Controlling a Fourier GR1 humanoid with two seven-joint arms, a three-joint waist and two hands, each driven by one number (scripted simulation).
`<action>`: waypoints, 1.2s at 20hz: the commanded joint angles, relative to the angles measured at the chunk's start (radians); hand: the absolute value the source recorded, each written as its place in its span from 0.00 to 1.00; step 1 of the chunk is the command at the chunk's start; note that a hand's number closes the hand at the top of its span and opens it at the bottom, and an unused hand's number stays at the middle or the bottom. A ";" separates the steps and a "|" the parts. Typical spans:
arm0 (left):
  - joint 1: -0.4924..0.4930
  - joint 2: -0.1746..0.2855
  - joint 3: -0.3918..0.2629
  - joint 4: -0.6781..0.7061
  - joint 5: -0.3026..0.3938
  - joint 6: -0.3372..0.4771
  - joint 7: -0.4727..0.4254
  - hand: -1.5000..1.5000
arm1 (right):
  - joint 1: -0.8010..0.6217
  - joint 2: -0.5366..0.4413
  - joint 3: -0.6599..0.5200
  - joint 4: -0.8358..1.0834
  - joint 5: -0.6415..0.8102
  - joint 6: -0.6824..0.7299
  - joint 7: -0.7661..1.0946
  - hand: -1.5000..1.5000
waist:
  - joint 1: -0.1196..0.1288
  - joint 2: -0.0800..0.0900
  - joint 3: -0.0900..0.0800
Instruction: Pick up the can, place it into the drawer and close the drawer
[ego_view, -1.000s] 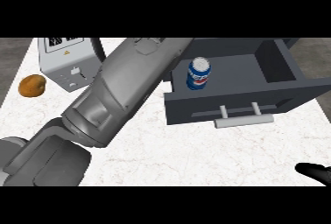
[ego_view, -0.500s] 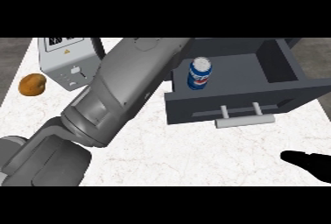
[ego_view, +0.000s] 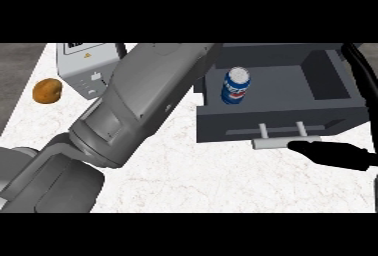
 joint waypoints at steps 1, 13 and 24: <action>-0.057 0.000 -0.014 0.022 -0.017 0.007 0.044 0.00 | -0.082 0.014 0.082 0.153 0.161 -0.060 -0.020 0.00 | 0.037 -0.008 -0.001; 0.007 0.015 0.017 -0.019 -0.030 -0.025 0.021 0.00 | -0.226 0.047 0.153 0.661 0.402 -0.256 -0.203 0.00 | 0.063 -0.021 -0.001; 0.111 0.118 0.011 -0.103 -0.066 -0.062 0.062 0.00 | -0.511 0.141 0.070 1.164 0.534 -0.575 -0.233 0.00 | 0.096 -0.020 -0.001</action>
